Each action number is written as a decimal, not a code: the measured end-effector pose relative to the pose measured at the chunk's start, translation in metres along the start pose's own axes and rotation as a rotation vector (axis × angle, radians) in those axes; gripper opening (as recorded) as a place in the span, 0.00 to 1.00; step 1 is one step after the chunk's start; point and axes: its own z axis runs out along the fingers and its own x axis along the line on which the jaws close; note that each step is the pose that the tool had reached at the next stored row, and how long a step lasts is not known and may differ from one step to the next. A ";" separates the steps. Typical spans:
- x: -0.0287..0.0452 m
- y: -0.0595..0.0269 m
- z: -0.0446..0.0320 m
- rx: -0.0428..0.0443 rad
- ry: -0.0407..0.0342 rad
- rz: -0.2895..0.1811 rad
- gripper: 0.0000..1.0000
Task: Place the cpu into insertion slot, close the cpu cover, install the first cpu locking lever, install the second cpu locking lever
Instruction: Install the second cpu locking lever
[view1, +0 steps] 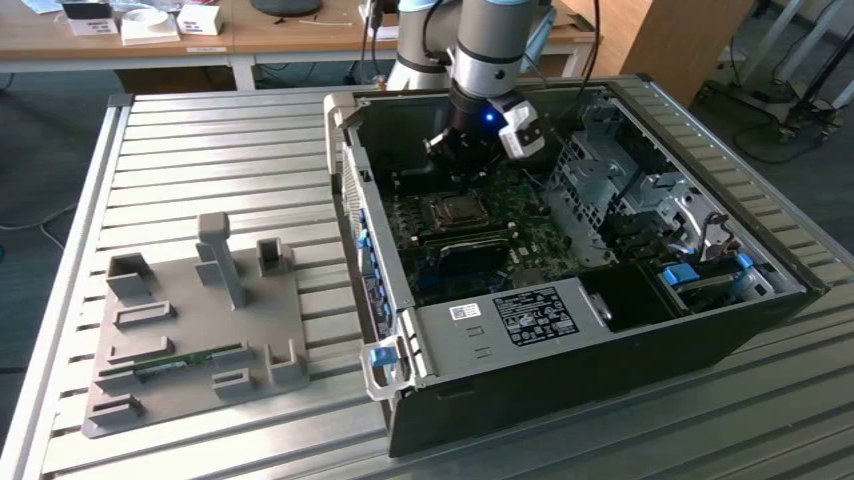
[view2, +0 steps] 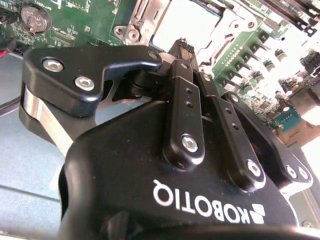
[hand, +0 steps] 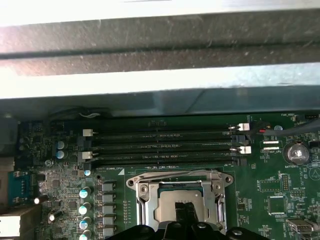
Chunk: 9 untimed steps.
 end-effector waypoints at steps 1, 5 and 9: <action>0.0000 0.0000 -0.0005 0.0000 0.0000 0.000 0.11; -0.0001 0.0002 -0.0035 0.0000 0.0000 0.000 0.11; -0.0003 0.0005 -0.0080 0.0000 0.0000 0.000 0.11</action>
